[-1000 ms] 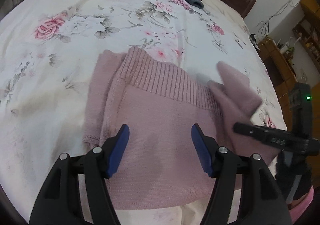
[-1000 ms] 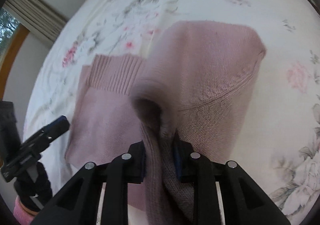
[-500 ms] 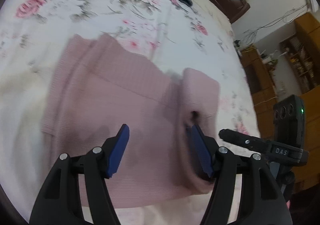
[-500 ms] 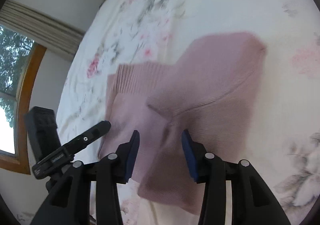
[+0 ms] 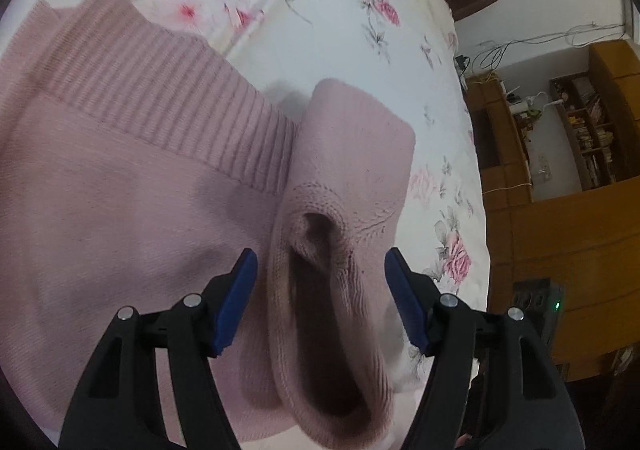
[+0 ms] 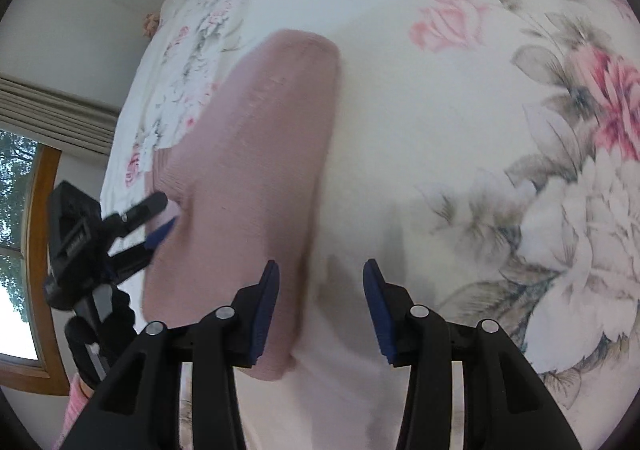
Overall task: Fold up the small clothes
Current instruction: 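Fold the held side edge across the sweater with the right gripper, then grasp the folded sweater's side edge with the left gripper and lift it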
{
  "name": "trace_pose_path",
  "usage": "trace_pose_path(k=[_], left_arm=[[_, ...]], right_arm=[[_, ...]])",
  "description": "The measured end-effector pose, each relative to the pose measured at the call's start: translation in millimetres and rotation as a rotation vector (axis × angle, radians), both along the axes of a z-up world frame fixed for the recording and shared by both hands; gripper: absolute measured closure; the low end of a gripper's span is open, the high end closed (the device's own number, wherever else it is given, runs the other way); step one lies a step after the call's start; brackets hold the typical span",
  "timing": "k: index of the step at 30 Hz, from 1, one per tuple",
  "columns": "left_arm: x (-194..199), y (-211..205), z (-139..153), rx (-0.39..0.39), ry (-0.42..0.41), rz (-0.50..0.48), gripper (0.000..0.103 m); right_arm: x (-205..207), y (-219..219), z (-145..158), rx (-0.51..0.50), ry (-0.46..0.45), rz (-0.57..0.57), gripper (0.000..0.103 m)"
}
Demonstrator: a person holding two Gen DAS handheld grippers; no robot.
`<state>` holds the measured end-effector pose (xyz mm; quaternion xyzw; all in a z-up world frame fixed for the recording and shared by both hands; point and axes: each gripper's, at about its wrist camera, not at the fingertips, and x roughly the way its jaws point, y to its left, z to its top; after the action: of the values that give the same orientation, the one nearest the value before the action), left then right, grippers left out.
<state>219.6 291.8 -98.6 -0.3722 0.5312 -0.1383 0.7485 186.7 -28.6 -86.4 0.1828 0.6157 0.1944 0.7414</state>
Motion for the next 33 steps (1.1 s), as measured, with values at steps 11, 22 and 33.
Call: trace_pose_path(k=[11,22,33], left_arm=[[19.3,-27.7,-14.0,-0.02,0.036,-0.043,0.071],[-8.4,-27.9,37.8,-0.001,-0.14,0.004,0.081],[-38.7,69.9,79.9,0.057,-0.209,0.102,0.081]], right_arm=[[-7.0,-6.2,-22.9,0.001,0.033,-0.025,0.058],[-17.6,-16.8,-33.2,-0.004,0.057,-0.03,0.058],[-25.2,10.8,-20.1,0.032,0.032,0.03,0.057]])
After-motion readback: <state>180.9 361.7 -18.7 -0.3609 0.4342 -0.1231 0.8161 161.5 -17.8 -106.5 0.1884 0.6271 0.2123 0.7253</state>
